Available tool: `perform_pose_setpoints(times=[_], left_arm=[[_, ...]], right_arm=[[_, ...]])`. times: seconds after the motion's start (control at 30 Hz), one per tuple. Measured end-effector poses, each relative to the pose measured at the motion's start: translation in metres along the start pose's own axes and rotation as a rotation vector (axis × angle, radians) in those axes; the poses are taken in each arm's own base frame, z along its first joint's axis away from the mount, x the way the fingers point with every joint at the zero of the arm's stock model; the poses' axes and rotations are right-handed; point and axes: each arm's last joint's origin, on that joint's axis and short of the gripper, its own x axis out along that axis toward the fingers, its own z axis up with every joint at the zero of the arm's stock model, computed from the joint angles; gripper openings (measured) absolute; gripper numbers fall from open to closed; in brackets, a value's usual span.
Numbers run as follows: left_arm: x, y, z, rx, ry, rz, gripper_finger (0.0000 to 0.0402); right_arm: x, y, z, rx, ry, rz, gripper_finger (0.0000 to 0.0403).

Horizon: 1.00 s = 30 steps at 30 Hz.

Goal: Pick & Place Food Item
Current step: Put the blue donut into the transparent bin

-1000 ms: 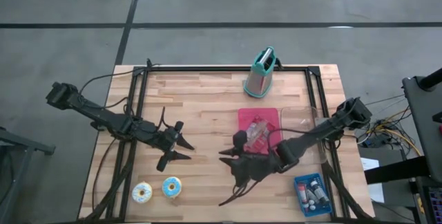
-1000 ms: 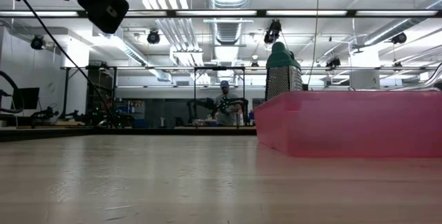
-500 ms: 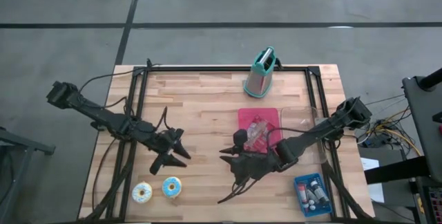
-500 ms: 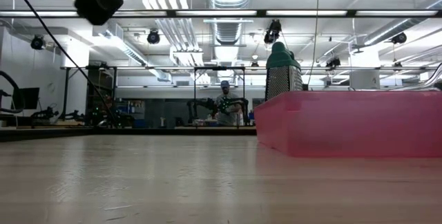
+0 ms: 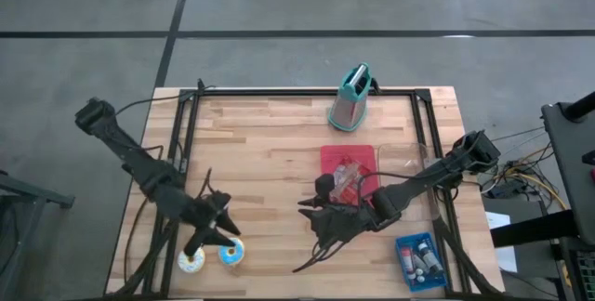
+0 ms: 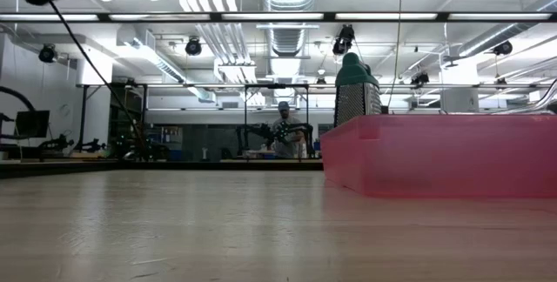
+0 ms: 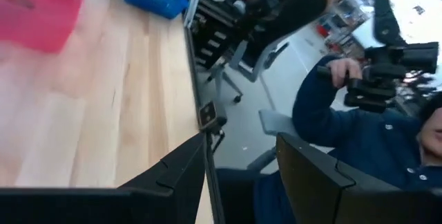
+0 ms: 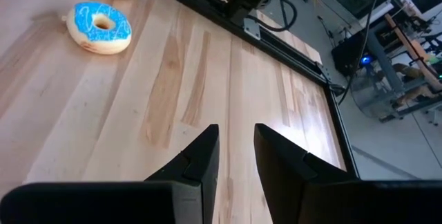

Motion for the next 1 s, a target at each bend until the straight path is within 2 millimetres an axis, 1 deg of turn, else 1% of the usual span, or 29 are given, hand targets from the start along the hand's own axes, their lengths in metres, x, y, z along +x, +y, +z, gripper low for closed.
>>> perform_pose_setpoints(times=[0.1, 0.2, 0.3, 0.43, 0.53, 0.63, 0.8, 1.0], left_arm=[[-0.006, -0.010, -0.004, -0.024, 0.031, 0.099, 0.0181], [-0.010, -0.014, -0.008, -0.112, 0.048, 0.234, 0.0181], [-0.006, -0.017, -0.015, -0.222, 0.084, 0.278, 0.0181], [0.011, -0.020, -0.026, -0.321, 0.219, 0.276, 0.0181], [0.027, -0.023, -0.035, -0.333, 0.342, 0.280, 0.0181], [0.044, -0.027, -0.041, -0.327, 0.406, 0.311, 0.0181], [0.066, -0.027, -0.050, -0.293, 0.476, 0.437, 0.0181], [0.086, -0.023, -0.063, -0.270, 0.571, 0.593, 0.0181]], right_arm=[[0.000, 0.000, 0.000, -0.020, 0.001, -0.001, 0.0087], [0.001, -0.001, 0.000, -0.041, 0.002, -0.003, 0.0082], [0.001, -0.002, 0.000, -0.041, 0.002, -0.005, 0.0079], [0.003, -0.004, -0.001, -0.039, 0.006, -0.011, 0.0081], [0.005, -0.006, -0.001, -0.034, 0.009, -0.015, 0.0085], [0.005, -0.007, -0.002, -0.010, 0.010, -0.018, 0.0088], [0.005, -0.007, -0.002, 0.050, 0.009, -0.018, 0.0088], [0.005, -0.007, -0.002, 0.115, 0.009, -0.017, 0.0078]])
